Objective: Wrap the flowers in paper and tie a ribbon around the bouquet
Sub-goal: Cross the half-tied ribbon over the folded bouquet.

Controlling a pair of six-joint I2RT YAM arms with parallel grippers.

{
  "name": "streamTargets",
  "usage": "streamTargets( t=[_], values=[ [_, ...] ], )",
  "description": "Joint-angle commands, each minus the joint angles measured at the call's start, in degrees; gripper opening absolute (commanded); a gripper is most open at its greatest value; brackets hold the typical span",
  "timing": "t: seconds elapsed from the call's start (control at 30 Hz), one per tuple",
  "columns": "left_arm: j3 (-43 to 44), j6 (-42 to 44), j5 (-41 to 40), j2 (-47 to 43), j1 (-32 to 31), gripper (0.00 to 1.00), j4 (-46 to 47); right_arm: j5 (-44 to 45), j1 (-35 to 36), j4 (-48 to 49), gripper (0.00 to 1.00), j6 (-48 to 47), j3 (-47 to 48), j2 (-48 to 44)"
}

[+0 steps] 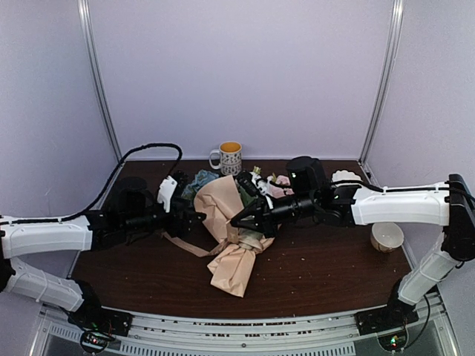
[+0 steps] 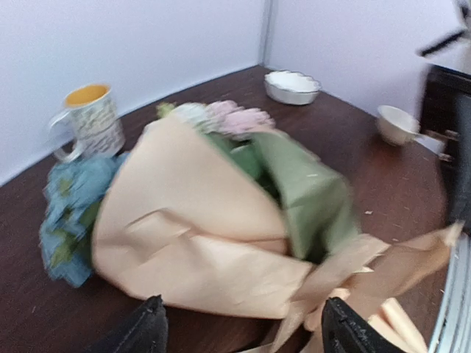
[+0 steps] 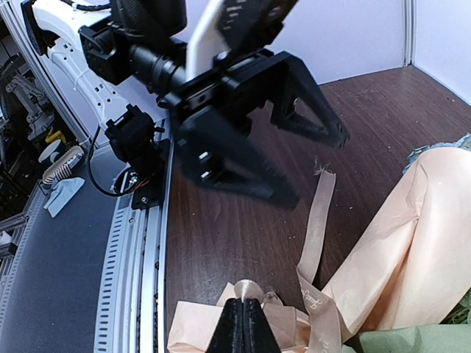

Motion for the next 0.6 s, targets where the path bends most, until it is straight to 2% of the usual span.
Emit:
streamTargets(
  t=[0.0, 0.07, 0.17, 0.4, 0.57],
  values=[
    [-0.1, -14.8, -13.1, -2.4, 10.1, 0.75, -13.4, 0.5, -0.2, 1.0, 0.00, 0.8, -0.1, 0.3],
    [-1.5, -18.2, -14.2, -1.7, 16.5, 0.75, -16.3, 0.5, -0.2, 1.1, 0.00, 1.0, 0.1, 0.7],
    [-3.3, -19.1, -12.1, 1.2, 21.3, 0.79, -17.1, 0.7, -0.2, 0.4, 0.00, 1.2, 0.7, 1.0],
    [-1.5, -17.1, -7.1, 14.6, 21.8, 0.76, -15.5, 0.6, -0.2, -0.6, 0.00, 1.1, 1.3, 1.4],
    [-0.7, -14.9, -4.1, 19.1, 21.8, 0.71, -9.9, 1.1, -0.2, -1.3, 0.00, 1.2, 1.4, 1.6]
  ],
)
